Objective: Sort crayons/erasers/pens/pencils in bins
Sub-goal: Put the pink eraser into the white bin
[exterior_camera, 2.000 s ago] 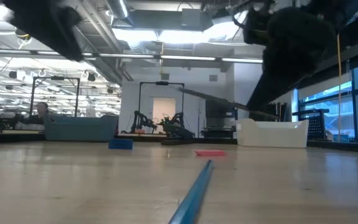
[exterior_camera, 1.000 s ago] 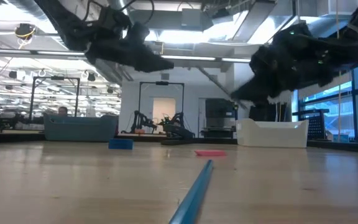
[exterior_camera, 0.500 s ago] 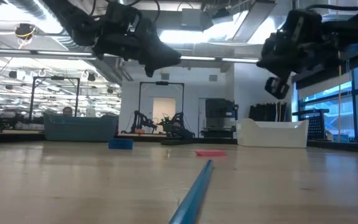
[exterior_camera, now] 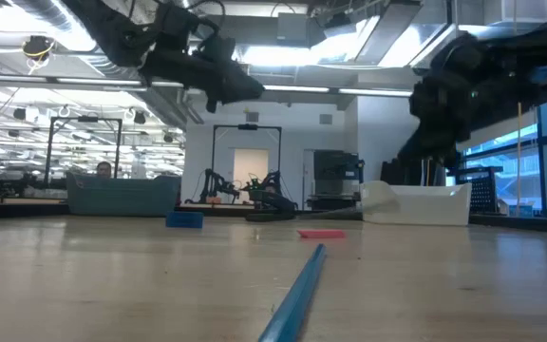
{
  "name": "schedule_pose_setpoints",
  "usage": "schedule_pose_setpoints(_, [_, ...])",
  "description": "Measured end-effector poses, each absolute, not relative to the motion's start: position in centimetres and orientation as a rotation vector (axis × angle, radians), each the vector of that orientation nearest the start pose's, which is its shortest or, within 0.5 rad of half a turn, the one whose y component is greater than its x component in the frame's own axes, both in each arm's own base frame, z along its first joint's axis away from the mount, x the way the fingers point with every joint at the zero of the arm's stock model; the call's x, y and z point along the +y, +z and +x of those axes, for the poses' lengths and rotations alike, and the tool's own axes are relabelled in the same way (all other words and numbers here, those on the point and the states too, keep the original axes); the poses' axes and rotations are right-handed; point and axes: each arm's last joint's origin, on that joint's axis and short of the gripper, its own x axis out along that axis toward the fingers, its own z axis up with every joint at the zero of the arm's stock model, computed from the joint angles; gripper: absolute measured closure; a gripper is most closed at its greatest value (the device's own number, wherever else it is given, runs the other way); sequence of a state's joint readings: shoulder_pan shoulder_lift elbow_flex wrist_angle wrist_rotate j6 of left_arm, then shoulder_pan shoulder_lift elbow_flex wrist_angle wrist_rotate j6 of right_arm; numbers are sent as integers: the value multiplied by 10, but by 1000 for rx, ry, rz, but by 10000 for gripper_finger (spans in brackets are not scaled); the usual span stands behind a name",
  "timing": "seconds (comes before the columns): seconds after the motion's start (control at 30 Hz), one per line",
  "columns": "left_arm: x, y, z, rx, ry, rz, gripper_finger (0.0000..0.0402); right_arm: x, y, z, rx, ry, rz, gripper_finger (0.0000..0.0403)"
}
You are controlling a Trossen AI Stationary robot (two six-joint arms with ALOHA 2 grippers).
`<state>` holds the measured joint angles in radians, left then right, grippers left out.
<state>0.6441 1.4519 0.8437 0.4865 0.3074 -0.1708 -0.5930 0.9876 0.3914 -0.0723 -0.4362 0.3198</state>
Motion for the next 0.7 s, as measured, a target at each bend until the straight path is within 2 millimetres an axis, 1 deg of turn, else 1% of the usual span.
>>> schedule_pose_setpoints(0.07, [189,270,259,103,317,-238,304,-94,171,162,601,-254,634,357])
schedule_pose_setpoints(0.13, [190,272,260,182,254,-250,304,-94,164,165,648,-254,632,337])
schedule_pose_setpoints(0.2, [189,276,262,276,224,-219,304,-95,162,171,699,-265,605,316])
schedule_pose_setpoints(0.3, [185,274,265,394,211,-172,304,-96,163,179,790,-267,477,287])
schedule_pose_setpoints(0.37, [182,275,267,412,215,-173,304,-97,164,185,846,-238,336,275])
schedule_pose_setpoints(0.47, [177,279,271,397,237,-189,302,-98,168,197,844,-120,131,270])
schedule_pose_setpoints(0.53, [173,277,274,407,262,-222,303,-98,165,204,826,-27,39,269])
schedule_pose_setpoints(0.6, [167,278,277,402,275,-246,305,-98,161,211,796,45,-6,269])
schedule_pose_setpoints(0.7, [154,287,277,390,289,-265,307,-95,153,216,813,109,6,269])
